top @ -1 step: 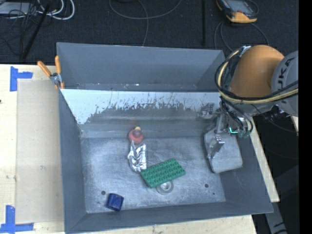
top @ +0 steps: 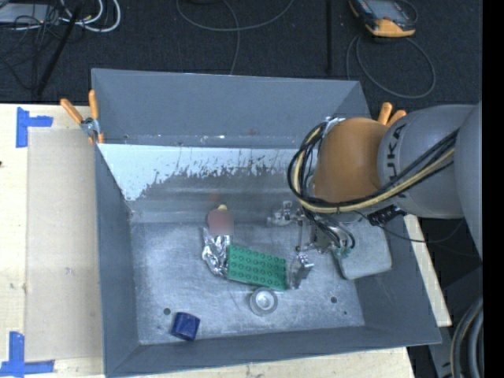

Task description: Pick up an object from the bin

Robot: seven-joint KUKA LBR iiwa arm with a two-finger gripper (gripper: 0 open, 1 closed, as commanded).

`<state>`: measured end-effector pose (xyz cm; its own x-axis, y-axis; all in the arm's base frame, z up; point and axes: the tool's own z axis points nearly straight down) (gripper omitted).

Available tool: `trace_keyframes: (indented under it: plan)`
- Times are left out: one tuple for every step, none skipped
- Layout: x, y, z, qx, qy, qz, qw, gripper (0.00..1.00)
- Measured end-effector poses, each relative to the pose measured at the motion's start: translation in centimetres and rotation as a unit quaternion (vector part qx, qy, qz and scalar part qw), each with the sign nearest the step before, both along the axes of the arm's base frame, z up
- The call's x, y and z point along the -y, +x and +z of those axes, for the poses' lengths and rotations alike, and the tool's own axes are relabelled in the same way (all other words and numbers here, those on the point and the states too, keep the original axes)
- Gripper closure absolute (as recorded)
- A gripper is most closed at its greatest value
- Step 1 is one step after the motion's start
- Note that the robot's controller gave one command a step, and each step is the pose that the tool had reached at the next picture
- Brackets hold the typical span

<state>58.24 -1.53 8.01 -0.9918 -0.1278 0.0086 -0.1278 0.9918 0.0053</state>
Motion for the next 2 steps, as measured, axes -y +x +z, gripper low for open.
trace_keyframes:
  plan:
    - [-6.32, -5.08, -0.63, 0.0118, -0.001, -0.075, 0.9971, 0.0]
    - [-6.3, -4.79, -0.35, 0.0156, -0.001, -0.074, 0.9972, 1.0]
